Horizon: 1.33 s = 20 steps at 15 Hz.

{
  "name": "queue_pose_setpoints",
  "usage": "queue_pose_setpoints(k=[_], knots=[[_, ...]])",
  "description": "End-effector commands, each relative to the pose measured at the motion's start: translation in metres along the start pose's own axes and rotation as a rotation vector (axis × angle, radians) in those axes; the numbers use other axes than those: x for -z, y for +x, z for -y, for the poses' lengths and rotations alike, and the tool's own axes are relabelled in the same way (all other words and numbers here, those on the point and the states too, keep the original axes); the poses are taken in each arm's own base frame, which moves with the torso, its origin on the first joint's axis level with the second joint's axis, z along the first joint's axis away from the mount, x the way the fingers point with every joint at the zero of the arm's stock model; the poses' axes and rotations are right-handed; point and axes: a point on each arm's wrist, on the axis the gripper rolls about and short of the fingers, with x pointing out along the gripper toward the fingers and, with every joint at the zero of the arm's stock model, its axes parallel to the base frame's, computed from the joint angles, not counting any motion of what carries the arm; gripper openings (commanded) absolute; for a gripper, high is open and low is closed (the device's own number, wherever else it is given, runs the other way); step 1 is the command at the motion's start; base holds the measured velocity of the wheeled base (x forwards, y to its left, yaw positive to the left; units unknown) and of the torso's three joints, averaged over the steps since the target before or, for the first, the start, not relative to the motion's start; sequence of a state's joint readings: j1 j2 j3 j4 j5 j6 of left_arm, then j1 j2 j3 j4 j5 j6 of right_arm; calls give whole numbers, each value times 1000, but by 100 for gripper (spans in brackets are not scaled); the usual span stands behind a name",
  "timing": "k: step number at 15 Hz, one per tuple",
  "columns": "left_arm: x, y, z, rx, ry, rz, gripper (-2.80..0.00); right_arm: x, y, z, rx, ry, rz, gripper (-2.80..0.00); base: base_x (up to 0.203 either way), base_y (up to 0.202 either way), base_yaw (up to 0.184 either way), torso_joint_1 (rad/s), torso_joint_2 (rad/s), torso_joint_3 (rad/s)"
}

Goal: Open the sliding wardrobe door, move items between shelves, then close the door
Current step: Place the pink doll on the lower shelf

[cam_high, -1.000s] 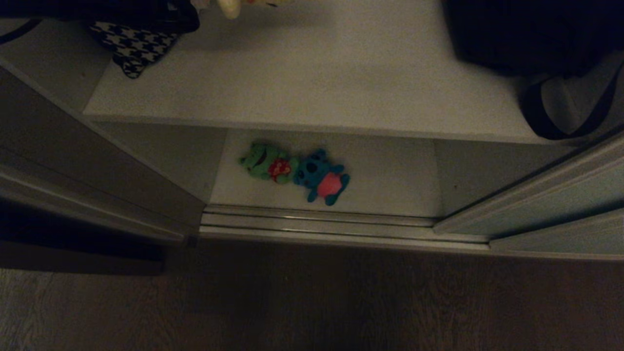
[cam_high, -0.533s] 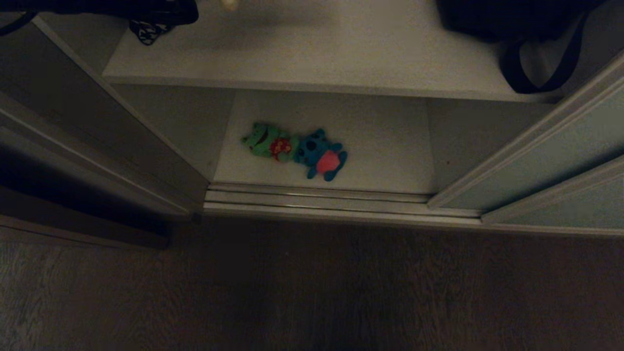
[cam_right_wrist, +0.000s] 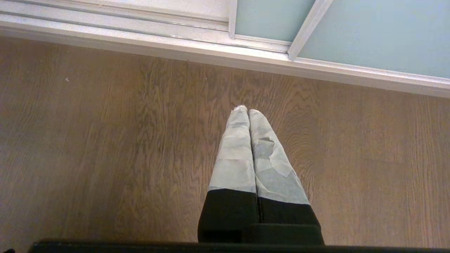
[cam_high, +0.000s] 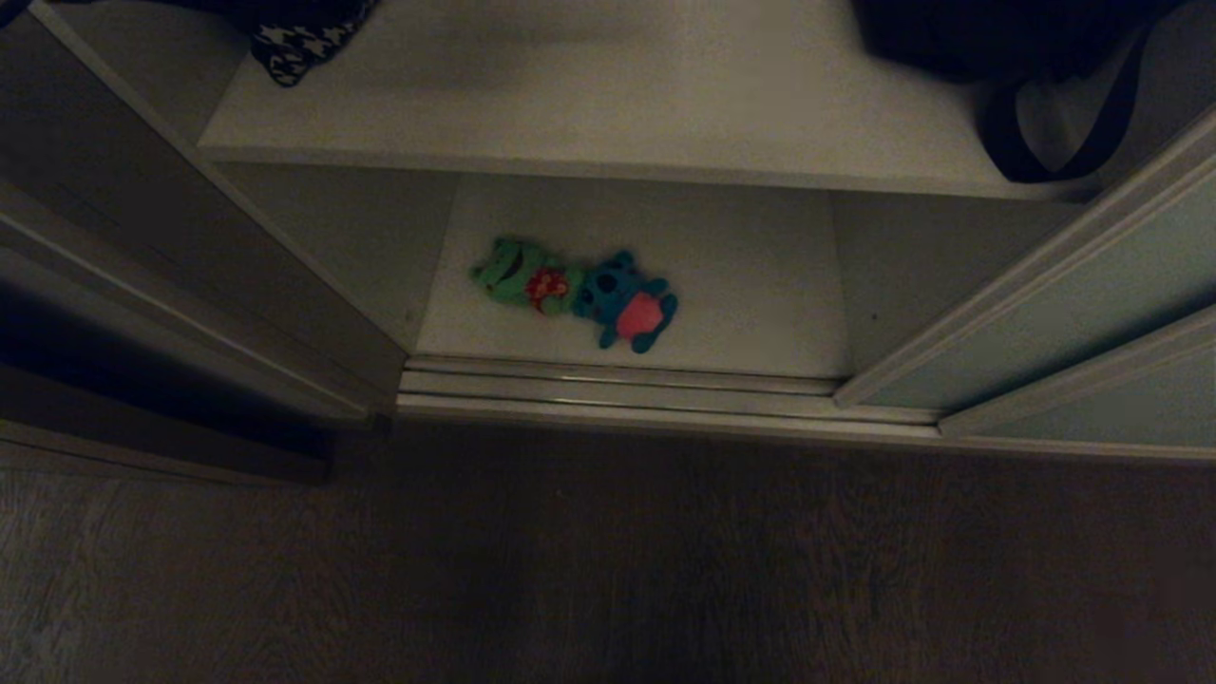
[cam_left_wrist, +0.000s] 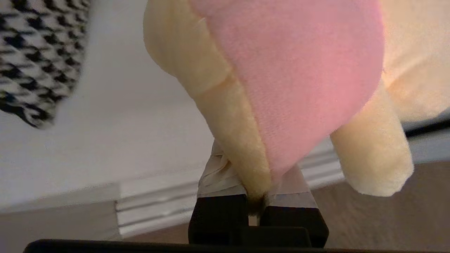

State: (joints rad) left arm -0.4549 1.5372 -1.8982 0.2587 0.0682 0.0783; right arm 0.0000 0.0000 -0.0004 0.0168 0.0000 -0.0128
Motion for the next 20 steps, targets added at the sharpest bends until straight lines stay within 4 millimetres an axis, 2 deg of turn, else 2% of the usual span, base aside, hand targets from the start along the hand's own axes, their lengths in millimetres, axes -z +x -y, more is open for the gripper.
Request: queue_pose_setpoints(k=[1,3,7,9,11,13,14,20], knots=[[-2,-30,5,45,-5,-37,-280,0,0,0,0,0,0,-280,0,0,0,0,0,0],[10,-58,10,97,-22,-153,-280,0,0,0,0,0,1,-280,0,0,0,0,0,0],[51,-105,18,251,-70,-361,-280,0,0,0,0,0,0,-280,0,0,0,0,0,0],[79,-123,20,330,-83,-460,-280,0,0,0,0,0,0,-280,0,0,0,0,0,0],[114,-129,23,362,-81,-592,-280,0,0,0,0,0,0,-280,0,0,0,0,0,0],[145,-123,28,374,-84,-715,-280,0,0,0,0,-1,0,-280,0,0,0,0,0,0],[153,-112,32,381,-95,-751,-280,0,0,0,0,0,0,-280,0,0,0,0,0,0],[185,-40,54,417,-155,-789,-280,0,0,0,0,0,1,-280,0,0,0,0,0,0]])
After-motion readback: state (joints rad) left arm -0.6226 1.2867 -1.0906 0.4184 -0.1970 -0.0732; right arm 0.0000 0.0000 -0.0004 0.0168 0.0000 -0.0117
